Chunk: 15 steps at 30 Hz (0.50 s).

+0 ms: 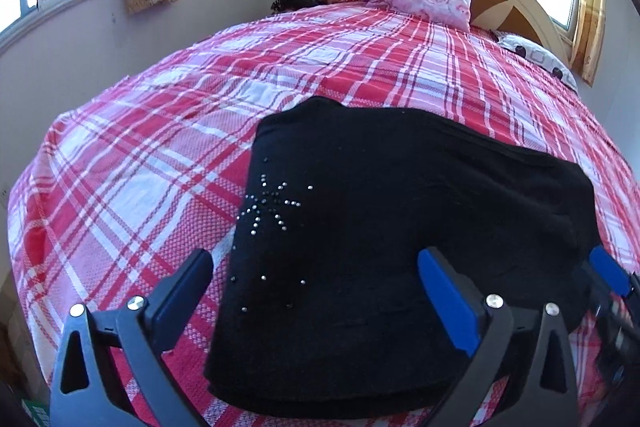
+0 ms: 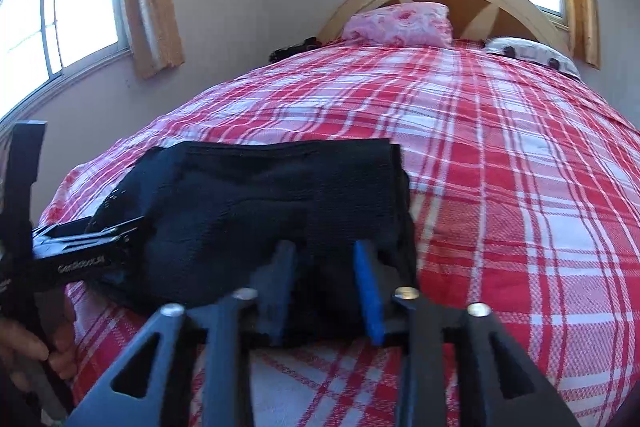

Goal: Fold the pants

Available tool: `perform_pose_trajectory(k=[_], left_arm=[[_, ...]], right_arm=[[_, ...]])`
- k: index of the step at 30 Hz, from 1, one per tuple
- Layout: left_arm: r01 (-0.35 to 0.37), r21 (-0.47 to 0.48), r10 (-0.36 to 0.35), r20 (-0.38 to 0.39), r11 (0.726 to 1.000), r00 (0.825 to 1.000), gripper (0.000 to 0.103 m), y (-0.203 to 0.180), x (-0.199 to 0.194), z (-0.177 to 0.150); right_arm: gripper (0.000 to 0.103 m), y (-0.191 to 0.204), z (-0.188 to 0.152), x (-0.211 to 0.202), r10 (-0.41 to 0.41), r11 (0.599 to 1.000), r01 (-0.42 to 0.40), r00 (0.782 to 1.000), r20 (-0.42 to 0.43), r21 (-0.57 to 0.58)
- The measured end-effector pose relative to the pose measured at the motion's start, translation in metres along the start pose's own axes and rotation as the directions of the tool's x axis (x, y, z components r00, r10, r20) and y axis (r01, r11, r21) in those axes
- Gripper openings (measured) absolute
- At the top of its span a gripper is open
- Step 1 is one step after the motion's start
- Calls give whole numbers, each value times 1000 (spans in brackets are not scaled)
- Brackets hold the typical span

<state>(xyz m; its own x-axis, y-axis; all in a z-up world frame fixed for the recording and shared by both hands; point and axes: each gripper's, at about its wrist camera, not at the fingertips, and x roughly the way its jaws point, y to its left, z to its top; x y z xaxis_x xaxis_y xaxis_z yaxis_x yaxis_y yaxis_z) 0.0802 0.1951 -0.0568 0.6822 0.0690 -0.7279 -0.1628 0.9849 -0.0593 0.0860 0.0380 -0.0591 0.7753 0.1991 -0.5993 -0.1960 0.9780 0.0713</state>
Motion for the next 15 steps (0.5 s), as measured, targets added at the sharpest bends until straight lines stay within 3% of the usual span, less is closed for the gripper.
perform_pose_trajectory(k=[1,2,5,7,15], left_arm=[[-3,-2,3,0,1000,1000,103,0,-3,0],[-11,7,11,8,1000,1000,103,-1,-7,-1],[-85,87,79,70,993,994,103,-9,-27,-8],[-116,133,103,96,984,990,103,-14,-39,-13],[-105,131,83,158,986,984,103,-15,-82,-18]], right_arm=[[69,5,0,0,19,999,-19,1000,-6,-28],[74,13,0,-1,22,998,-24,1000,-20,-66],[74,32,-7,-13,-56,987,54,998,-6,-150],[74,37,-13,-23,-56,988,56,998,1,-147],[74,16,-15,-75,-23,995,15,996,90,98]])
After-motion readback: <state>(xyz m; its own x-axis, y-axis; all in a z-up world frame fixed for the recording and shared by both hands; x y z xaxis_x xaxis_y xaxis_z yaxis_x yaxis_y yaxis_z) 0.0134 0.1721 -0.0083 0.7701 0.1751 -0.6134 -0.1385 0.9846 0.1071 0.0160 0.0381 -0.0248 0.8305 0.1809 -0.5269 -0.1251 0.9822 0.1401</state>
